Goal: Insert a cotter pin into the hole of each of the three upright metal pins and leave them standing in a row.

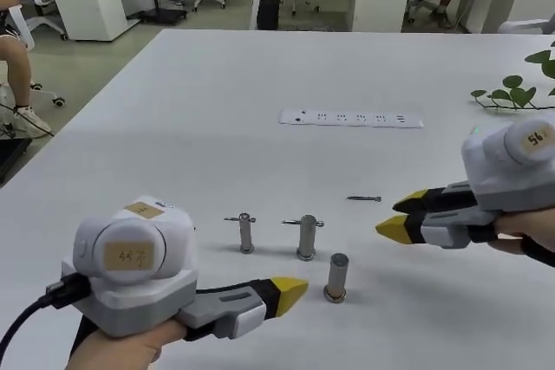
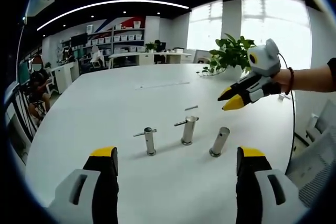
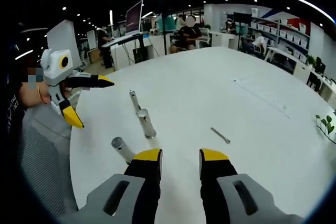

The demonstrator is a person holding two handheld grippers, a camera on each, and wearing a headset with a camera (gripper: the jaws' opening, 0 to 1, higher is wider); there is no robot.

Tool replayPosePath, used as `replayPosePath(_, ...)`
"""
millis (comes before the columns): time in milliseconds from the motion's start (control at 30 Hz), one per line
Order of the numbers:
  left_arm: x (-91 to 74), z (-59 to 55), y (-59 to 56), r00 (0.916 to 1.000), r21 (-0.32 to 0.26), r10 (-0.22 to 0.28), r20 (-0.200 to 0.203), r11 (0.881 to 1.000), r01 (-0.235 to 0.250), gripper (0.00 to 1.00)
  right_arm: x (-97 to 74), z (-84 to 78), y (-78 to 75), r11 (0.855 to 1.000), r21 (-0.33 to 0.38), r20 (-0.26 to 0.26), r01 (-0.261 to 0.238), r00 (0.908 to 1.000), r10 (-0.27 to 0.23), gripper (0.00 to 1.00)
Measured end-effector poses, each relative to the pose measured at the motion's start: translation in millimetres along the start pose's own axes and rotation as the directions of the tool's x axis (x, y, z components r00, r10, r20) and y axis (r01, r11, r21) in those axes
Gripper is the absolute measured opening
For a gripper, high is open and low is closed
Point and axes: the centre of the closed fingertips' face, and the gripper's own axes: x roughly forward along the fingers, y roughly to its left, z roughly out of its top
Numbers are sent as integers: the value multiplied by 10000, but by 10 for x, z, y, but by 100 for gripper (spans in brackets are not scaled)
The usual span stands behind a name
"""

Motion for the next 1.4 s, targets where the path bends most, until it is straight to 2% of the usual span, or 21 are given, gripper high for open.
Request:
replayPosePath(267, 2, -9, 10, 10000, 82, 44, -40, 10000, -44, 93, 164, -30, -274, 9989, -35, -705, 471, 9964, -472, 20)
replayPosePath(400, 6, -30, 18, 9999, 112, 28, -154, 9999, -27, 93, 246, -12, -375, 9983, 72, -893, 581, 9944, -572, 19)
replayPosePath(800, 4, -14, -8, 9999, 118, -85, -78, 9999, 86, 93, 514, -51, -681, 9943, 82, -1606, 1064, 9816, -1037, 17)
replayPosePath(967, 2, -17, -9, 9999, 70, -85, -83, 9999, 85, 92, 600, -52, -736, 9936, 286, -1644, 1089, 9810, -1028, 16)
replayPosePath(1167, -7, -21, 8, 9999, 45, -15, -127, 10000, 15, 92, 693, -116, -841, 9929, 131, -2018, 1179, 9729, -1128, 15)
replayPosePath(1267, -16, -7, 28, 10000, -8, 54, -38, 10000, -54, 91, 729, -155, -881, 9924, 347, -2157, 1181, 9705, -1079, 15)
replayPosePath(1367, -13, -32, 33, 9999, 9, 59, -147, 10000, -59, 91, 757, -189, -871, 9930, 384, -2324, 1114, 9675, -995, 14)
replayPosePath(1400, -11, -42, 41, 9998, 0, 81, -178, 10000, -81, 91, 788, -164, -883, 9940, 226, -2187, 1066, 9708, -991, 13)
